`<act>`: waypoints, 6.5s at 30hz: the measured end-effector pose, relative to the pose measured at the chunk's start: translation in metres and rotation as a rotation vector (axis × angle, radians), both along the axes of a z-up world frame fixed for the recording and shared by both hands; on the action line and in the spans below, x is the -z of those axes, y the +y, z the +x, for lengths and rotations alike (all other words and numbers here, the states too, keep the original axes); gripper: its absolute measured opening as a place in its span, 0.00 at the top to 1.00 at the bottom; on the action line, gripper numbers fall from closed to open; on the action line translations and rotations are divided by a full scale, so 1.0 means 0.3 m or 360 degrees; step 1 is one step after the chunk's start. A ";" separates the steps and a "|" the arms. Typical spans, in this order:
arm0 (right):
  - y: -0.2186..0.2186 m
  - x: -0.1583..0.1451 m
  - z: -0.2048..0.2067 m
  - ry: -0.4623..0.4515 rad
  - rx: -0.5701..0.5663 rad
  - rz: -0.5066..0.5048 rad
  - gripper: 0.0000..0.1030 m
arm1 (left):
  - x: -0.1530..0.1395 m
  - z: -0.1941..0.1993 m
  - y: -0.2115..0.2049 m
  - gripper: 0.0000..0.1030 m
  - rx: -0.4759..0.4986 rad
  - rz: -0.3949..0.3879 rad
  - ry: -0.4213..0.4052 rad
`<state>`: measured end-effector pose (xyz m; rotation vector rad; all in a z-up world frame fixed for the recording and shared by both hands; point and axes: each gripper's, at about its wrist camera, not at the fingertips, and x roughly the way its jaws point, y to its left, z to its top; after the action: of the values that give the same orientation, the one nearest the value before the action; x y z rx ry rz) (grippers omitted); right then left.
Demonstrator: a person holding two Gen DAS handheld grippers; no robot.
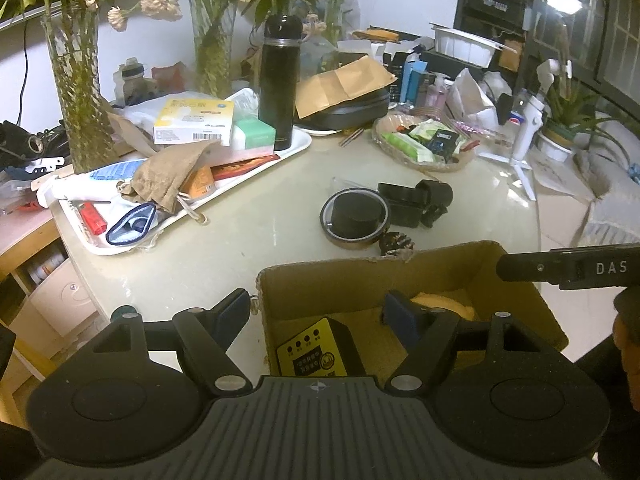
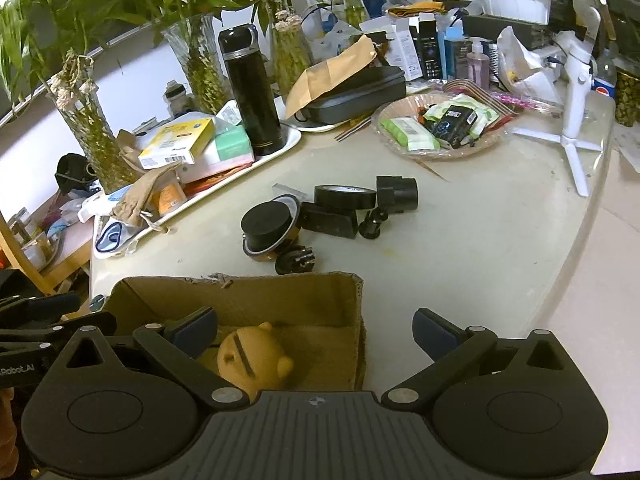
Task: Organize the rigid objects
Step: 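Open both tools inside the cardboard box and lift them away, then move the right tool toward the black round plug with metal prongs, then close the right tool on the black round plug, then grasp the clear plastic ring with the left tool while the right tool holds the plug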
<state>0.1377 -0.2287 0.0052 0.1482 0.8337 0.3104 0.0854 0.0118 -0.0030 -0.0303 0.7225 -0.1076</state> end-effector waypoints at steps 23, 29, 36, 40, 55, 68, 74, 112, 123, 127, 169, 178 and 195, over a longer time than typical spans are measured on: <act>-0.021 0.003 0.010 0.0017 0.0050 0.0020 0.00 | -0.008 0.022 0.060 0.29 -0.0089 -0.0083 0.0008; -0.017 0.005 0.012 0.0024 0.0051 0.0016 0.00 | -0.004 0.031 0.086 0.29 -0.0119 -0.0154 0.0035; -0.010 0.007 0.016 0.0020 0.0038 -0.0001 0.00 | -0.001 0.034 0.078 0.29 -0.0089 -0.0155 0.0034; -0.008 0.011 0.020 0.0018 0.0055 -0.0016 0.00 | -0.001 0.044 0.086 0.29 -0.0098 -0.0251 0.0052; 0.054 0.000 0.086 -0.0177 -0.0089 -0.0233 0.00 | -0.044 0.191 0.087 0.29 -0.0036 -0.0301 -0.0056; 0.082 0.008 0.197 -0.0137 -0.0221 -0.0135 0.00 | -0.033 0.301 0.080 0.29 0.0051 -0.0216 -0.0076; 0.095 0.017 0.259 -0.0089 -0.0250 -0.0121 0.00 | -0.035 0.336 0.082 0.29 0.0060 -0.0189 -0.0071; 0.284 0.202 0.551 0.0524 -0.0364 -0.0219 0.43 | -0.009 0.401 0.120 0.29 -0.0050 -0.0134 0.0074; 0.284 0.195 0.512 0.0461 -0.0395 -0.0254 0.56 | -0.009 0.397 0.120 0.29 -0.0042 -0.0139 0.0082; 0.271 0.176 0.503 0.0428 -0.0375 -0.0243 0.56 | -0.007 0.403 0.101 0.29 -0.0019 -0.0129 0.0086; -0.047 0.011 0.363 0.0169 -0.0059 0.0005 0.56 | 0.094 0.679 0.008 0.09 0.0027 -0.0371 0.0426; -0.060 0.014 0.371 0.0177 -0.0054 0.0031 0.56 | 0.194 0.785 -0.004 0.09 0.0066 -0.0488 0.0675; -0.076 0.018 0.375 0.0194 -0.0053 0.0074 0.56 | 0.255 0.822 -0.050 0.08 0.0086 -0.0513 0.0780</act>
<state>0.2502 -0.2514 -0.0001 0.1981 0.9506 0.3547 0.3319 -0.0032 -0.0796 -0.3550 1.1899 -0.2737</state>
